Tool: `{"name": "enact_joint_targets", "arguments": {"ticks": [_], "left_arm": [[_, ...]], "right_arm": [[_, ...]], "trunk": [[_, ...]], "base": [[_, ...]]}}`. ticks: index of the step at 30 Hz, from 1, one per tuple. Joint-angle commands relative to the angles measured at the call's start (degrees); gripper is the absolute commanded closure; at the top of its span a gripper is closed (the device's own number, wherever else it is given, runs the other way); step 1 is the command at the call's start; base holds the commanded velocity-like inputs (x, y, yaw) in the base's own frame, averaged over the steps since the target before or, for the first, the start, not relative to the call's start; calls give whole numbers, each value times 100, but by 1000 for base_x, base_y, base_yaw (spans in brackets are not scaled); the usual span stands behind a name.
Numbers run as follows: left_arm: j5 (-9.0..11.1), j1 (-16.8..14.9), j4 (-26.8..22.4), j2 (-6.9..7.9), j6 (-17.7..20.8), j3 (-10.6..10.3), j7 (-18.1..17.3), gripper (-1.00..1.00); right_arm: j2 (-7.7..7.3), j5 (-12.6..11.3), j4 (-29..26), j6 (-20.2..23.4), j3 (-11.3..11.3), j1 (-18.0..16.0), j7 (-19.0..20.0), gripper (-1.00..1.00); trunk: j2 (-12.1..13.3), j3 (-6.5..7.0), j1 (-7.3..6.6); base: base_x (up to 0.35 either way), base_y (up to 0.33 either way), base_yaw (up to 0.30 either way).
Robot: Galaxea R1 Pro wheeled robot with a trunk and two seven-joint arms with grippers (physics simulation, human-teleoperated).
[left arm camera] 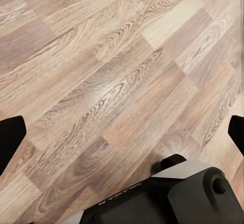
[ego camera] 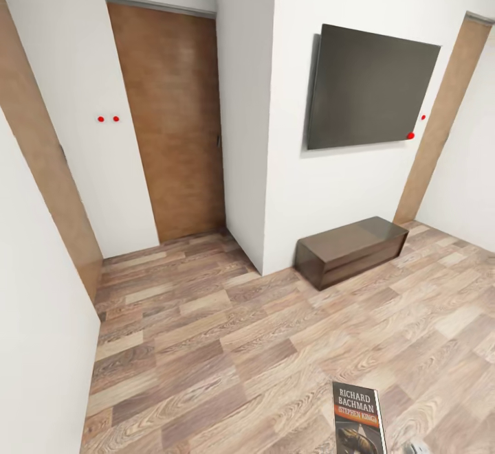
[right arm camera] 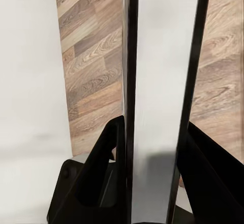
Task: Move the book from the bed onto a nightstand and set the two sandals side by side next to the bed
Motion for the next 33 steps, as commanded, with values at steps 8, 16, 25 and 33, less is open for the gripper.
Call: {"name": "enact_joint_targets", "arguments": {"ticks": [8, 16, 25, 33], "left_arm": [[-14, -3, 0, 6, -37, -16, 1, -100], [-14, -3, 0, 2, -35, -16, 1, -100], [-19, -3, 0, 4, -36, -16, 1, -100], [-21, -3, 0, 6, -39, -16, 1, -100]], "right_arm": [[-3, -56, -1, 10, 50, -6, 24, 100], [-3, -55, -5, 10, 50, -5, 24, 100], [-3, -49, -5, 10, 51, -7, 31, 100], [-3, -49, -5, 10, 51, -7, 32, 100]], "trunk": [[-10, -7, 3], [-10, -6, 3], [-10, -6, 3], [-10, -6, 3]], "base": [[0, 0, -294], [0, 0, -300], [0, 0, -300], [0, 0, -300]]}}
